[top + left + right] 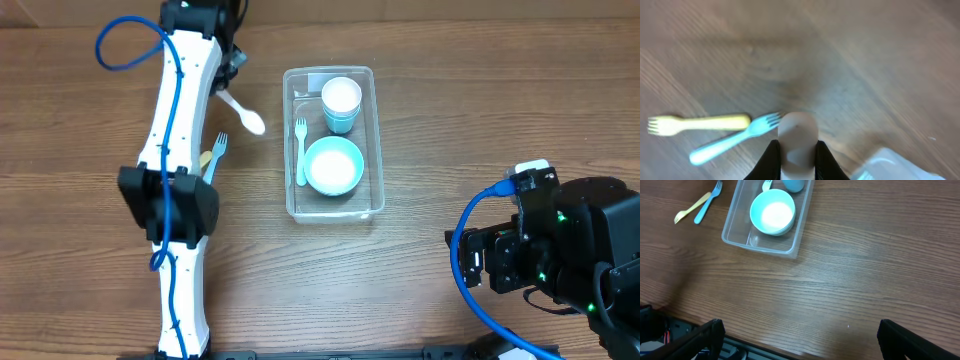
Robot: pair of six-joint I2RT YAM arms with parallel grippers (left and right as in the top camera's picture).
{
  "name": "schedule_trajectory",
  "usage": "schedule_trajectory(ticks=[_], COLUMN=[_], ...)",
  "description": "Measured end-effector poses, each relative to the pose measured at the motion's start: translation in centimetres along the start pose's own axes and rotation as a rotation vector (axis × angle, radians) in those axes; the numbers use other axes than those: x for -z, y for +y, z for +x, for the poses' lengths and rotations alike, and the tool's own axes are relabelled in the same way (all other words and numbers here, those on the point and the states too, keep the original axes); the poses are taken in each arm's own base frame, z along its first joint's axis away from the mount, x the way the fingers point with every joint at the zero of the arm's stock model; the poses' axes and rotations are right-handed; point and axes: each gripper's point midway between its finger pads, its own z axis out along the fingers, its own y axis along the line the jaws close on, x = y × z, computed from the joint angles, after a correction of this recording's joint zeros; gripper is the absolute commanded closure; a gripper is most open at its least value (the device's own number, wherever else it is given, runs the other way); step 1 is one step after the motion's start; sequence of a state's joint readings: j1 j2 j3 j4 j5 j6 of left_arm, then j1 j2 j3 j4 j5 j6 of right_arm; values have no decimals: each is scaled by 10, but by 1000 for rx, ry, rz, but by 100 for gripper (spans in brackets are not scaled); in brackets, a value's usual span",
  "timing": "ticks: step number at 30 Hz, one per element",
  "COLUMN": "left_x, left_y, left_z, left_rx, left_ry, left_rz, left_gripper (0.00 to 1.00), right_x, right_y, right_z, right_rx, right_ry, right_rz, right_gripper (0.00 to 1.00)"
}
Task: Pack container
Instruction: 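Carry the white spoon into the container and release it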
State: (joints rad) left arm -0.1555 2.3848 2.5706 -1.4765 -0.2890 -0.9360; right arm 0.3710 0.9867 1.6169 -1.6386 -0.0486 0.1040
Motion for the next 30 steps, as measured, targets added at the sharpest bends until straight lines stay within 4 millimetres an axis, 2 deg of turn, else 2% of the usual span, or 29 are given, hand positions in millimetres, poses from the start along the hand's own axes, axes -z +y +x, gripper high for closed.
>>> schedule_trajectory(ticks=[2, 4, 5, 8, 10, 11, 17, 19, 21, 22, 23, 26, 29, 30], left_x=[30, 57, 67, 91, 98, 97, 5, -8, -10, -9, -9, -9, -8, -6], left_y=[-16, -43, -60, -104, -116, -117, -103, -99, -96, -95, -93, -91, -90, -90], left_z=[-16, -15, -3, 57, 85, 90, 130, 137, 140, 140, 141, 141, 142, 140], left_rx=[-103, -291, -407, -697, -765, -765, -737, -731, -723, -717, -712, -706, -694, -692], left_ry=[-88, -168, -191, -204, -162, -137, 90, 123, 137, 142, 147, 153, 157, 153], left_rz=[95, 187, 221, 309, 370, 381, 220, 193, 181, 176, 171, 164, 160, 163], left_gripper=[96, 96, 96, 96, 96, 96, 96, 96, 96, 82, 42, 34, 14, 13], right_x=[0, 0, 0, 0, 0, 0, 0, 0, 0, 0, 0, 0, 0, 0], right_y=[0, 0, 0, 0, 0, 0, 0, 0, 0, 0, 0, 0, 0, 0], right_z=[0, 0, 0, 0, 0, 0, 0, 0, 0, 0, 0, 0, 0, 0], right_rx=[0, 0, 0, 0, 0, 0, 0, 0, 0, 0, 0, 0, 0, 0], right_ry=[0, 0, 0, 0, 0, 0, 0, 0, 0, 0, 0, 0, 0, 0], right_rz=[0, 0, 0, 0, 0, 0, 0, 0, 0, 0, 0, 0, 0, 0], right_gripper=[0, 0, 0, 0, 0, 0, 0, 0, 0, 0, 0, 0, 0, 0])
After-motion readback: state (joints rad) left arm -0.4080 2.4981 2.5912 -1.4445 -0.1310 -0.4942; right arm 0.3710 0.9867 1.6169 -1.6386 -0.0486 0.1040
